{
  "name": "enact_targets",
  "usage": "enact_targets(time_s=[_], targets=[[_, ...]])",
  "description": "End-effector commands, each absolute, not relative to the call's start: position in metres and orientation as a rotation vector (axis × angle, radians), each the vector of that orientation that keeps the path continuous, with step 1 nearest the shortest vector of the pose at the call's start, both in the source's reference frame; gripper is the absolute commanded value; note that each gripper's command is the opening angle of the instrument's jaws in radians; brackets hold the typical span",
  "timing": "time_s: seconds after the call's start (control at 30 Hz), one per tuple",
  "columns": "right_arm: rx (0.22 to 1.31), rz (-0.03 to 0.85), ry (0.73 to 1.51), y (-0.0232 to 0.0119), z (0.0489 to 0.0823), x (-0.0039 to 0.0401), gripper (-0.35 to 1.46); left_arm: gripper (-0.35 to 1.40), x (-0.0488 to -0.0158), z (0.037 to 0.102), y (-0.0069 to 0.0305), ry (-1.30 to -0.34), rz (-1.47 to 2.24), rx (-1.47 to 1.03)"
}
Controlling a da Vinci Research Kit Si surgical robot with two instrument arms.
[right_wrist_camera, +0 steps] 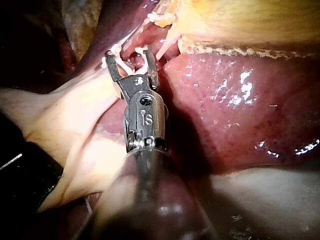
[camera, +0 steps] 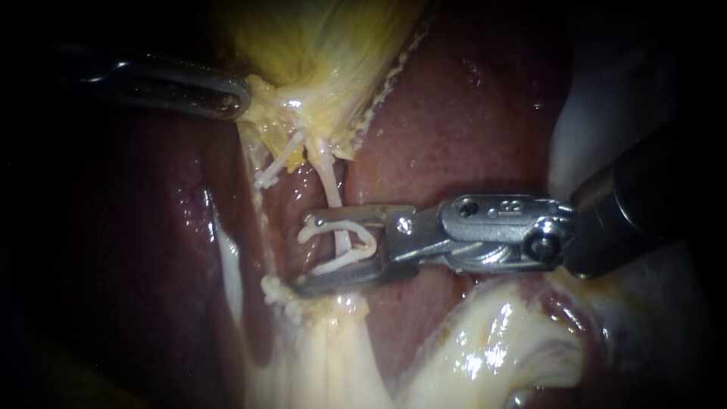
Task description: Clipping second clip right tube
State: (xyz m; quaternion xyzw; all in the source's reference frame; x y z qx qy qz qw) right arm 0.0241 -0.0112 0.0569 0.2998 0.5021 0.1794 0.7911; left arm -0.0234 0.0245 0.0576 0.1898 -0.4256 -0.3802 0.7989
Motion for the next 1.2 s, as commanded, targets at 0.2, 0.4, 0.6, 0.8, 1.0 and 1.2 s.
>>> enact_targets(time_s=[0.2,0.4,0.6,0.8,1.0,1.2], targets=[[0.676,0.412,1.093,-0.0112,0.0547,0.0231,0.48,-0.35,-0.0233,0.0576,0.0244,-0.913,-0.816,0.407],[0.705,0.429,1.091,-0.0109,0.0523,0.0205,0.48,-0.35,-0.0232,0.0577,0.0244,-0.913,-0.815,0.408],[0.717,0.442,1.086,-0.0103,0.0528,0.0177,0.44,-0.35,-0.0231,0.0577,0.0244,-0.914,-0.815,0.408],[0.727,0.483,1.073,-0.0093,0.0562,0.0181,0.44,-0.35,-0.0232,0.0577,0.0244,-0.913,-0.815,0.408],[0.75,0.544,1.063,-0.009,0.0596,0.0201,0.48,-0.35,-0.0232,0.0578,0.0243,-0.913,-0.815,0.407],[0.821,0.614,1.12,-0.0097,0.0608,0.0223,0.5,-0.35,-0.0233,0.0578,0.0244,-0.913,-0.815,0.407]])
